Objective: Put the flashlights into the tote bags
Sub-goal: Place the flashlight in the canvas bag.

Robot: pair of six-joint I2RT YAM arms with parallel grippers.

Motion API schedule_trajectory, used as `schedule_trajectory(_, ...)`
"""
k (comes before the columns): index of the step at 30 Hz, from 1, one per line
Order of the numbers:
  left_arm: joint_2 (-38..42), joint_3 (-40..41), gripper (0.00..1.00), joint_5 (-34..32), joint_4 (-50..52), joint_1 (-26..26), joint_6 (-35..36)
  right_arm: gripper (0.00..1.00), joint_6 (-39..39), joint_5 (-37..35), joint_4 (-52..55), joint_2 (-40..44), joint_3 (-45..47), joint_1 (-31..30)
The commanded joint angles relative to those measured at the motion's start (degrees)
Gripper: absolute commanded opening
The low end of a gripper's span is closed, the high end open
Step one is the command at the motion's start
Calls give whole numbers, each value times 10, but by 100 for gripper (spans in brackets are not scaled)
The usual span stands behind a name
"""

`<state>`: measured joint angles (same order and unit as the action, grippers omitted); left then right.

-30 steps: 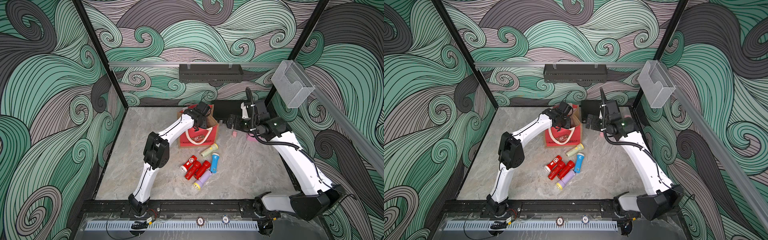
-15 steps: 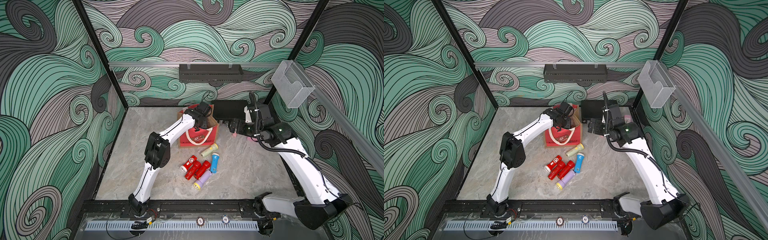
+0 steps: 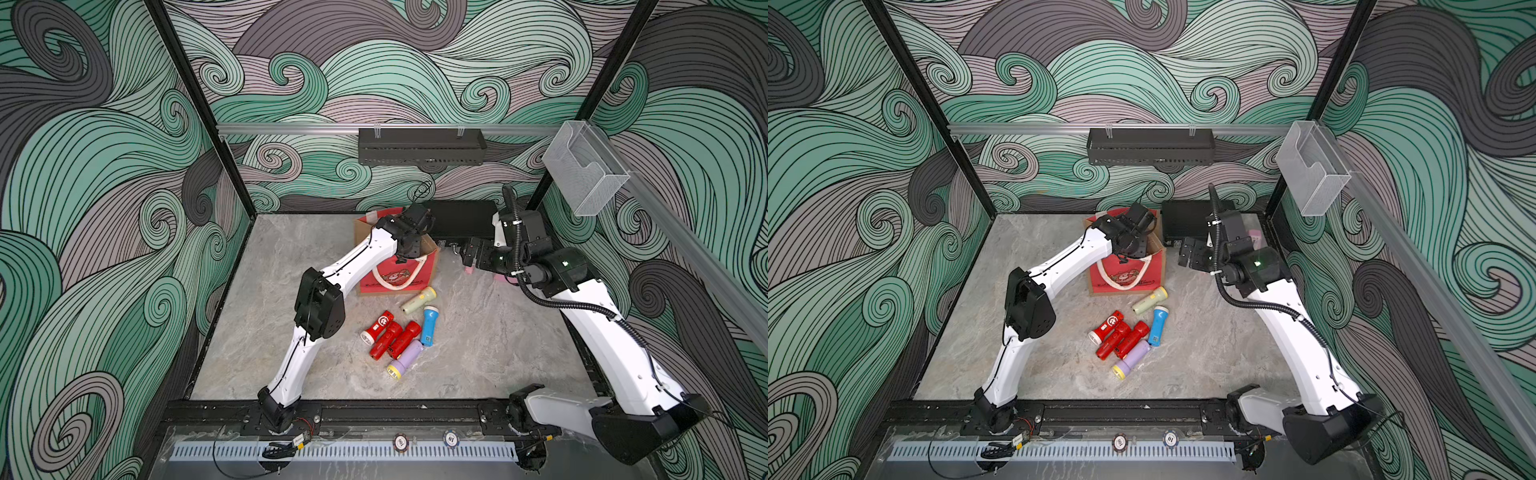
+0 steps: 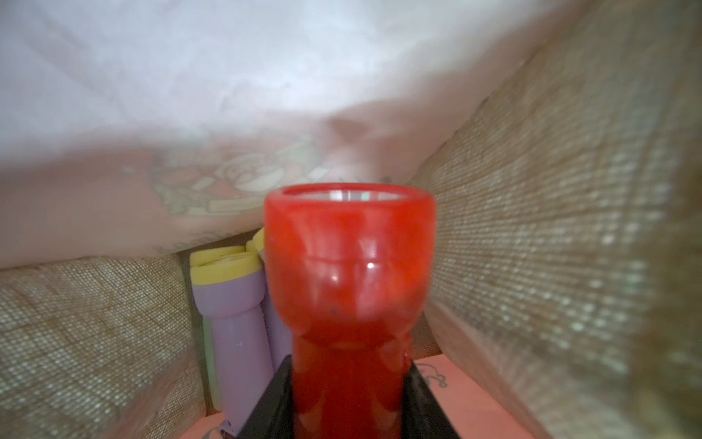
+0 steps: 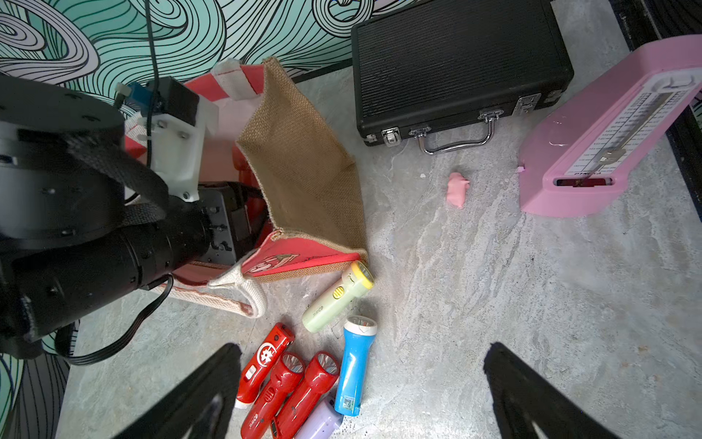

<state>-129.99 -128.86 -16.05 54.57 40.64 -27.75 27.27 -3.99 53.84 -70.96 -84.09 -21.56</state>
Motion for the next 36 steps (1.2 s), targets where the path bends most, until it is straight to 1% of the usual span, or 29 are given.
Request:
schedule_trajectory(1, -31, -23, 0, 2, 17, -5, -14, 99, -7, -14, 8, 1, -15, 4)
schedule_trajectory(4, -45, -22, 0, 8, 23, -15, -38, 100, -12, -15, 9, -1, -18, 4)
schedule_trajectory(9, -49, -5, 0, 12, 2, -26, -19, 100, -16, -14, 10, -3, -18, 5)
schedule_trajectory(15, -52, 13, 0, 31, 5, -31, -40, 100, -16, -14, 9, -7, -17, 8)
schedule_trajectory(19, -45, 12, 0, 37, 3, -30, -37, 100, -12, -11, 9, -12, -18, 8)
schedule_trajectory(20, -42, 12, 2, 35, 2, -30, -35, 100, -11, -11, 9, -10, -17, 8)
schedule_trajectory(24, -29, 12, 15, 23, -3, -31, -29, 100, -6, -12, 9, -6, -14, 8)
schedule_trajectory(30, 11, 10, 52, 21, -13, -32, -25, 100, 10, -13, 24, 15, 4, 8)
schedule_trajectory(33, 44, 8, 64, 29, -24, -33, -17, 100, 26, -20, 54, 27, 19, 7)
schedule_trajectory(36, 71, -6, 80, 38, -20, -33, -8, 100, 46, -17, 72, 43, 44, 6)
